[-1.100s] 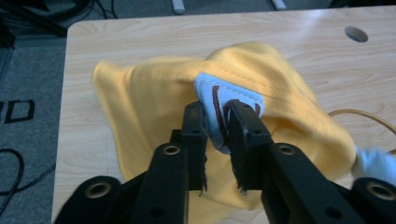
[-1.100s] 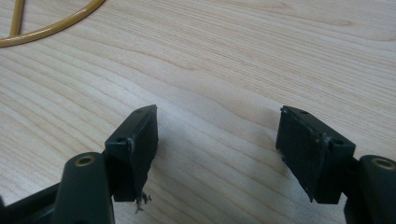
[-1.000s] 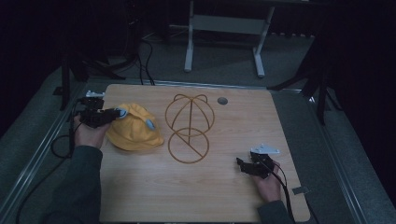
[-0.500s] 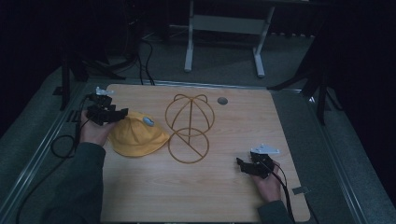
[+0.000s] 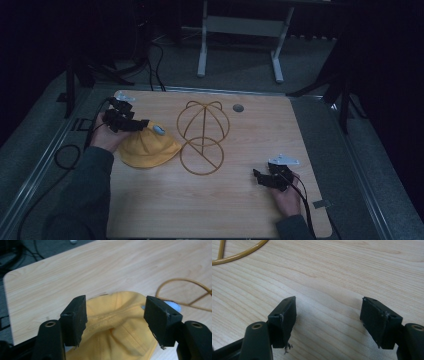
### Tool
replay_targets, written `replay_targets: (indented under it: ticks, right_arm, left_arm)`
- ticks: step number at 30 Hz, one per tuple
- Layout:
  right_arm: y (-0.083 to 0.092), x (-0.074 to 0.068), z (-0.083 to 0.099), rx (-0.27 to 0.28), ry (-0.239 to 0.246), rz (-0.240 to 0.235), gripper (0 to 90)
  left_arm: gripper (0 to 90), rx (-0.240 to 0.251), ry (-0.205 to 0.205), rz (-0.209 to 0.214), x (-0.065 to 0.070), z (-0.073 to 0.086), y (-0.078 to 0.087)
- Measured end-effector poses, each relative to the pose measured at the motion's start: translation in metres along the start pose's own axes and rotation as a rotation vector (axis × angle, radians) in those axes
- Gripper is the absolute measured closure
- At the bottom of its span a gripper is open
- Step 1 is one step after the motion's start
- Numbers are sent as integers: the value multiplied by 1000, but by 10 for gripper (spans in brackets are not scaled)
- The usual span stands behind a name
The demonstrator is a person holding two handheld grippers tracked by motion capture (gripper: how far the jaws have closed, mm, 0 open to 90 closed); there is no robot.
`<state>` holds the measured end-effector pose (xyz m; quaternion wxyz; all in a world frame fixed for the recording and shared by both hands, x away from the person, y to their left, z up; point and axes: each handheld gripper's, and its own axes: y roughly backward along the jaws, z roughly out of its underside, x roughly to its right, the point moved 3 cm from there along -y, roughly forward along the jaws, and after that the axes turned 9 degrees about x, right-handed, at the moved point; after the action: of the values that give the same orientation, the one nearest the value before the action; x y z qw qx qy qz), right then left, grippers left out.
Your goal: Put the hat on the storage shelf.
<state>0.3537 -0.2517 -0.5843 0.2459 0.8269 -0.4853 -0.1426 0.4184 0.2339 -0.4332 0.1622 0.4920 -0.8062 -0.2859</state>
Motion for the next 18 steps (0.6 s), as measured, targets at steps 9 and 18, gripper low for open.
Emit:
replay_targets:
  ticks: [9,18]
  right_arm:
    - [0,0,0,0,0,0,291]
    - [0,0,0,0,0,0,291]
  left_arm:
    - [298,-56,-95,26,-5,9,-7]
    - [298,-92,-176,37,-4,17,-16]
